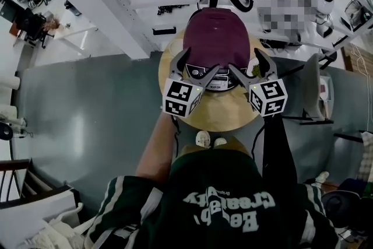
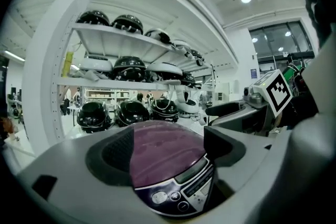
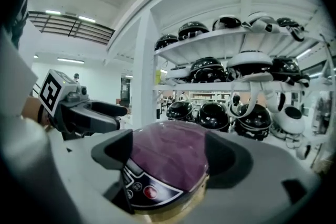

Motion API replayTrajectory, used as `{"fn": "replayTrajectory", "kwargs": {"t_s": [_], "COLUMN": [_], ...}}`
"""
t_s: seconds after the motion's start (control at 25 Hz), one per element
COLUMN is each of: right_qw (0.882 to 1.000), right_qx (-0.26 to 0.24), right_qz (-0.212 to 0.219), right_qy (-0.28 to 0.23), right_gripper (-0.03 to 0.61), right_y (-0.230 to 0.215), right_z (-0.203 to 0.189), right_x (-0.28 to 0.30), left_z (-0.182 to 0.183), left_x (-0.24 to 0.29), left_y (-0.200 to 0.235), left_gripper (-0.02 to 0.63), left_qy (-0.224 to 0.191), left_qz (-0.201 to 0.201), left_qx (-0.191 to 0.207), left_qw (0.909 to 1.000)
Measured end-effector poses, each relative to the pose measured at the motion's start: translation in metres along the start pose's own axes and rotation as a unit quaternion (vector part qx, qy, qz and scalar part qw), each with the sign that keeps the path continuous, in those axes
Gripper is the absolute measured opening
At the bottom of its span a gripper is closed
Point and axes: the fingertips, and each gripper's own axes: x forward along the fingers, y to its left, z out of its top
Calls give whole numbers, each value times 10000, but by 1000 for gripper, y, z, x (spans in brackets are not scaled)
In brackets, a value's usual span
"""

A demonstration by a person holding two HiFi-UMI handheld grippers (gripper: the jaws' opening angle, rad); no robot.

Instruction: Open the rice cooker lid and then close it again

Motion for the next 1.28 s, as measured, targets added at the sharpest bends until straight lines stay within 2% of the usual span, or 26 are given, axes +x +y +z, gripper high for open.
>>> {"fn": "replayTrajectory", "kwargs": {"t_s": [0.2,0.24,0.36,0.4,0.48,0.56,0.76,0.84,0.88,1.28], "right_qw": [9993,9991,9981,9979,9975,9970,9964,9956,9952,9943], "right_qx": [-110,-145,-237,-232,-227,-303,-219,-191,-207,-272], "right_qz": [7,32,93,127,207,263,276,353,388,279], "right_qy": [-350,-403,-555,-593,-644,-655,-772,-843,-874,-989], "right_gripper": [425,400,259,235,202,141,5,5,3,3], "right_y": [-8,-9,-13,-14,-15,-16,-16,-15,-14,-23], "right_z": [22,25,28,27,24,22,21,22,23,23], "right_x": [-21,-25,-35,-40,-49,-56,-80,-89,-93,-109], "left_z": [24,28,34,35,38,42,49,49,49,53], "left_x": [-12,-15,-21,-23,-29,-36,-54,-60,-62,-62], "left_y": [-11,-14,-25,-30,-39,-46,-67,-72,-74,-86], "left_gripper": [411,410,408,398,332,251,154,35,-2,-1], "left_qy": [-194,-238,-347,-360,-379,-410,-514,-493,-477,-560], "left_qz": [455,511,615,667,828,997,1270,1510,1611,1662], "left_qx": [81,78,0,9,96,204,314,429,500,645], "left_qw": [9987,9984,9975,9971,9958,9940,9901,9864,9845,9824]}}
